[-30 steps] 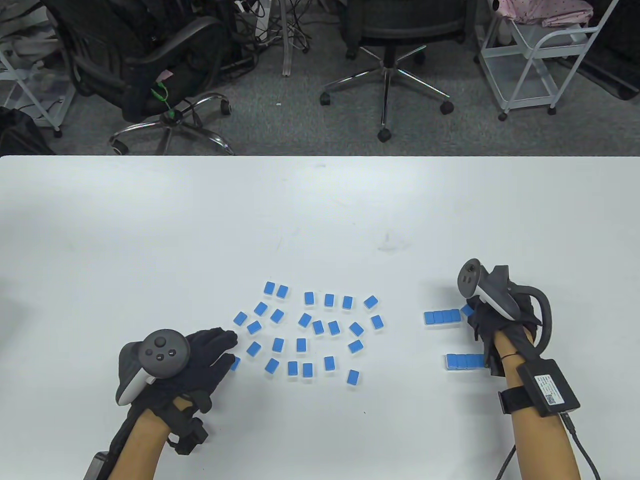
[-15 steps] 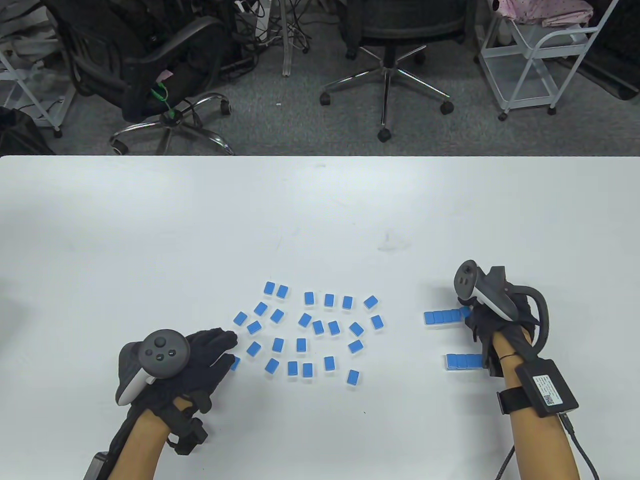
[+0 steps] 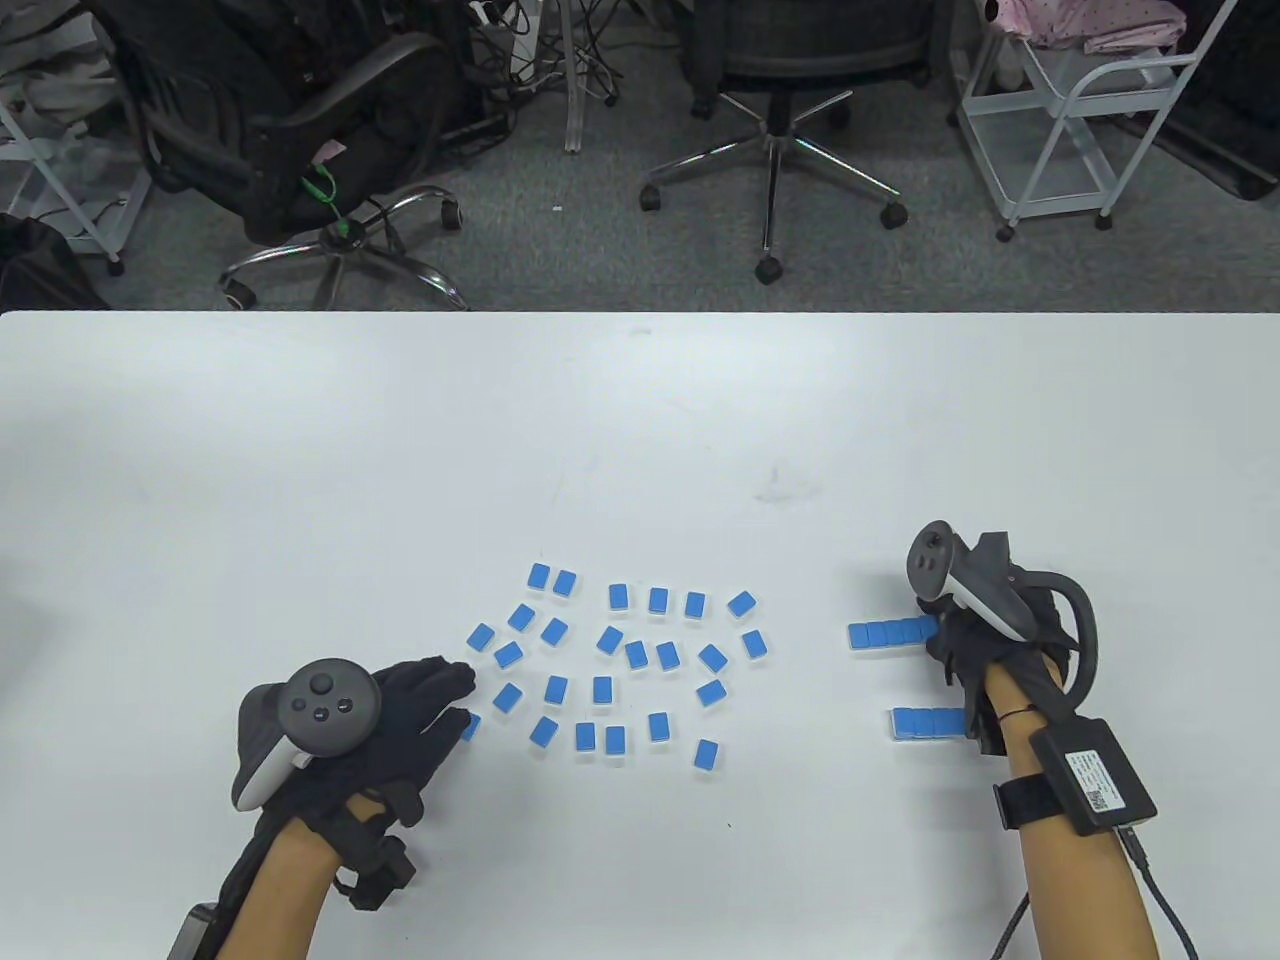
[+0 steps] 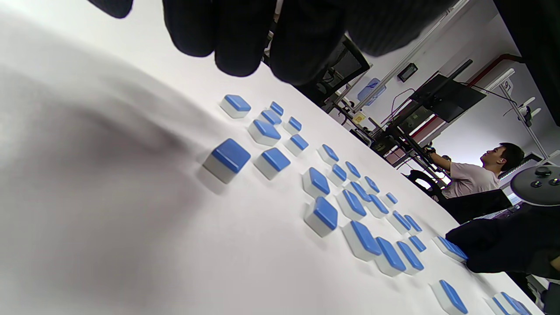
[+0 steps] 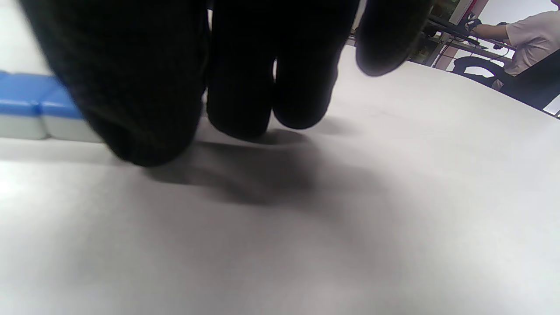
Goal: Build mahjong tile wall
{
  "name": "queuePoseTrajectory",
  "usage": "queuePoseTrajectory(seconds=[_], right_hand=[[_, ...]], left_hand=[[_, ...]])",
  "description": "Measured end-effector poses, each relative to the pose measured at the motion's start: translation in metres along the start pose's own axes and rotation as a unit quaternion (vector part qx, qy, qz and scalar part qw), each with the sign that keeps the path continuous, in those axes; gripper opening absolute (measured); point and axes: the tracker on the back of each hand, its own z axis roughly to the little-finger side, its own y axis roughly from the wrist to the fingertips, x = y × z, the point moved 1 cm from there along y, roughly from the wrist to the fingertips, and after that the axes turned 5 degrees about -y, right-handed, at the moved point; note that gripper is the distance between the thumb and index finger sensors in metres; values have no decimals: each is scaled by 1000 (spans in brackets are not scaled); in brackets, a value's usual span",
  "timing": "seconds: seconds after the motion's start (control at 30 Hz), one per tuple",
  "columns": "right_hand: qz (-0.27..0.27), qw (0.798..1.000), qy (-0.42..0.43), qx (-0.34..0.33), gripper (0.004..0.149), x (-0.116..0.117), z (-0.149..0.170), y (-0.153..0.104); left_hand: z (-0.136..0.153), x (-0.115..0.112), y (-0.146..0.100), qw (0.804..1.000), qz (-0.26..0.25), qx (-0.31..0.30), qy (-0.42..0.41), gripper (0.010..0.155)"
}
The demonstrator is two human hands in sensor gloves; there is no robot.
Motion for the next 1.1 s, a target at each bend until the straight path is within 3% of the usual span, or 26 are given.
queuePoseTrajectory(seconds=[0.23, 0.33, 0.57, 0.7, 0.83, 1.1], right_hand=[[-10, 1000, -5, 1, 61, -2, 0, -2], [18, 1000, 8, -16, 63, -15, -8, -11], [118, 982, -19, -145, 58, -43, -78, -59], [155, 964, -82, -199, 61, -41, -125, -84], [166, 956, -118, -213, 62, -36, -156, -89], [169, 953, -149, -203, 51, -21, -166, -85]], left_hand=[[0, 0, 0, 1000, 1, 0, 1, 61], [-1, 0, 0, 1000, 2, 0, 1, 61], [-1, 1, 0, 1000, -2, -4, 1, 61], [-1, 1, -1, 1000, -2, -6, 1, 61], [-2, 1, -1, 1000, -3, -7, 0, 61], [-2, 0, -1, 1000, -1, -9, 2, 61]])
